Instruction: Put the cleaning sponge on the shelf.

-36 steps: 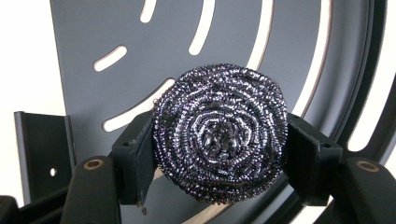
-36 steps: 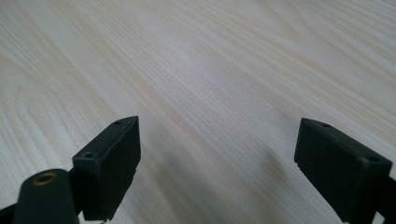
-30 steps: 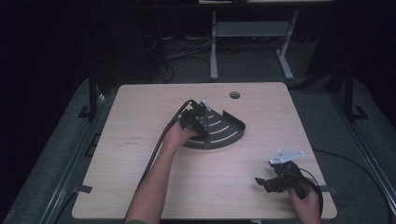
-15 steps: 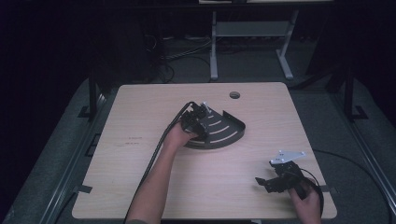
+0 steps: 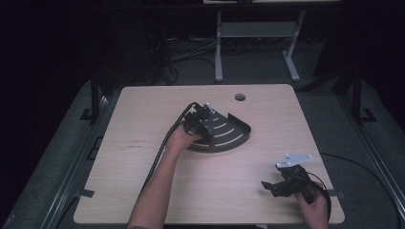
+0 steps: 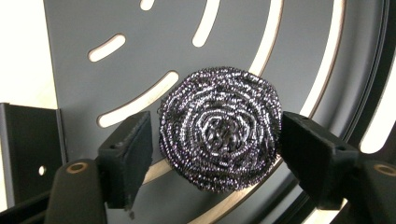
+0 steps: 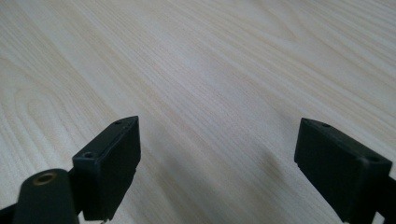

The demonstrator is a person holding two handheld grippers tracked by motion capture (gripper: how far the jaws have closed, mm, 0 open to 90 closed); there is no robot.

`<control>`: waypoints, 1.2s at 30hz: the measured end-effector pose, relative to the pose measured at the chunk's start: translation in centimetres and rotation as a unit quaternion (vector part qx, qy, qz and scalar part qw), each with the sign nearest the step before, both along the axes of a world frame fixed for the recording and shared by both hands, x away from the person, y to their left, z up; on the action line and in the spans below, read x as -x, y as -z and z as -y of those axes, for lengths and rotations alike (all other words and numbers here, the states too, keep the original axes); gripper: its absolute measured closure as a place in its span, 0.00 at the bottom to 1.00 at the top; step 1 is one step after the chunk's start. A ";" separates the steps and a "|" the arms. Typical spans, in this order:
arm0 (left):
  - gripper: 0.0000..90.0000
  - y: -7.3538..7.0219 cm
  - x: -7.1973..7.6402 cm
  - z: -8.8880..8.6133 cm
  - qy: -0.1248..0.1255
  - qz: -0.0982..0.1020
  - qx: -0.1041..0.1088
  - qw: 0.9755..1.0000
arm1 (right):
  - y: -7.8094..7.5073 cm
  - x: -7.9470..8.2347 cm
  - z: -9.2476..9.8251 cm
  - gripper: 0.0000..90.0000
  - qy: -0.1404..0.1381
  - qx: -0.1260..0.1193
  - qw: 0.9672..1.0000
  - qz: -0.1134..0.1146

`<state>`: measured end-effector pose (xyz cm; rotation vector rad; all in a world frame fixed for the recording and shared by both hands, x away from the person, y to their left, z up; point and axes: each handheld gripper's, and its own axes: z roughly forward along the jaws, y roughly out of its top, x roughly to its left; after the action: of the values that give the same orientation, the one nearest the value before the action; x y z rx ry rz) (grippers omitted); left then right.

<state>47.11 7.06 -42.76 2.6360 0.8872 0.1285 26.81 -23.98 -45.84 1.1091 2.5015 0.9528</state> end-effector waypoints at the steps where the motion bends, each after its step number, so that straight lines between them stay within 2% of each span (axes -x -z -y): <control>1: 0.27 -0.1 0.0 0.0 0.001 0.000 0.001 1.000 | 0.0 0.0 0.0 0.16 0.001 0.001 1.000 0.000; 5: 0.25 -0.6 0.2 -0.1 -0.001 0.004 0.011 1.000 | -0.1 -0.1 0.0 0.16 0.001 -0.003 1.000 0.004; 7: 0.25 -0.8 0.3 -0.2 -0.001 0.009 0.005 1.000 | -0.2 -0.1 -0.1 0.16 -0.001 -0.004 1.000 0.002; 13: 0.23 -1.1 0.5 -0.4 -0.001 0.007 0.016 1.000 | -0.1 0.0 -0.3 0.16 -0.003 0.000 1.000 0.002; 17: 0.22 -1.1 0.8 -0.3 0.003 0.010 0.014 1.000 | -0.2 0.0 -0.3 0.16 -0.002 -0.001 1.000 0.004; 25: 0.21 -1.7 1.4 -0.2 0.007 0.021 0.020 1.000 | -0.1 0.0 0.0 0.16 0.000 -0.002 1.000 0.001; 27: 0.21 -1.9 1.5 -0.3 0.006 0.022 0.029 0.999 | -0.1 -0.1 0.0 0.16 -0.001 0.000 1.000 0.001; 31: 0.22 -2.2 1.8 -0.5 0.009 0.022 0.028 0.999 | 0.0 -0.1 -0.2 0.16 -0.002 0.002 1.000 0.000; 36: 0.22 -2.8 2.3 -1.2 0.007 0.031 0.032 0.999 | -0.1 -0.1 -0.1 0.16 -0.001 0.002 1.000 -0.001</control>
<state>44.82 8.22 -39.97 2.5643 0.8383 0.1745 26.89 -23.86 -45.77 1.1079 2.5062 0.9482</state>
